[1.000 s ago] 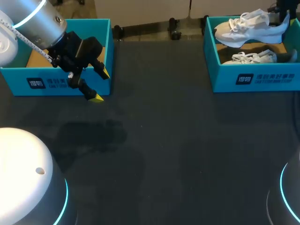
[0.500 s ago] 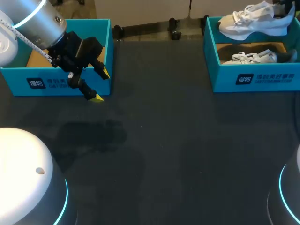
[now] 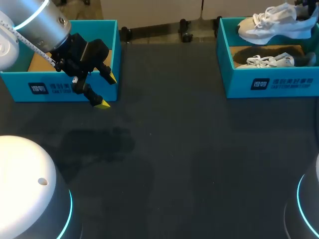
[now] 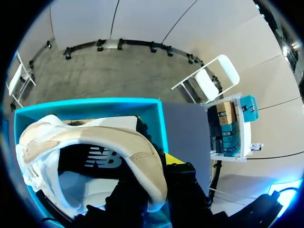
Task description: Take the shoe out of the shoebox, open the shoe tongue, remove and reinsert the insole, then place the shoe into the shoebox
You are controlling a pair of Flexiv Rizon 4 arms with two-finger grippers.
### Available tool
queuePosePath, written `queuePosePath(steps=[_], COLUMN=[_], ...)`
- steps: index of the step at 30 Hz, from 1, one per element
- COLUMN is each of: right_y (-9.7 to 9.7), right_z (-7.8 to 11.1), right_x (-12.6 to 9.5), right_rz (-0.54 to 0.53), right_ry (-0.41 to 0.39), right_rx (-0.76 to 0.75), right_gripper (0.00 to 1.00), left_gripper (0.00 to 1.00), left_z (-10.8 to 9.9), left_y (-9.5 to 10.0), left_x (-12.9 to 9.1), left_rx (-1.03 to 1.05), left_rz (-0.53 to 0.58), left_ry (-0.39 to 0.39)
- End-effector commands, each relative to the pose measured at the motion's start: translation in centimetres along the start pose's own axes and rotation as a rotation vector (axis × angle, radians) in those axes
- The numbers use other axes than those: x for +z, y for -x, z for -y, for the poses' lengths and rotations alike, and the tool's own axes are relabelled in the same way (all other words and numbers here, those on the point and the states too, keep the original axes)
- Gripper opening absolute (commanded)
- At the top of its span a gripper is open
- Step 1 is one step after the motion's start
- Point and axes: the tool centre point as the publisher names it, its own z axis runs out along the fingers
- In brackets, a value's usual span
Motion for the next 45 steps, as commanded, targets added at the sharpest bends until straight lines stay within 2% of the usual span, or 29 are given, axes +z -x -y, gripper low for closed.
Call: queuePosePath(steps=[1,16,31,45], right_y=[-0.5,-3.0,-4.1,-4.7], right_z=[-0.2,0.7,1.2,1.8], right_x=[1.1,4.4,6.6,8.1], right_rz=[0.005,0.004,0.034,0.046], right_ry=[-0.019,-0.085,-0.097,-0.145], right_rx=[-0.002,-0.003,-0.014,0.002], right_gripper=[0.0,0.0,0.0,0.0], left_gripper=[1.0,1.0,1.0,1.0], left_z=[0.0,0.0,0.0,0.0], left_y=[-0.1,-0.1,-0.1,-0.1], left_x=[0.0,0.0,0.0,0.0], left_rx=[0.0,0.0,0.0,0.0], left_rz=[0.002,0.002,0.002,0.002], left_ry=[0.002,0.002,0.002,0.002])
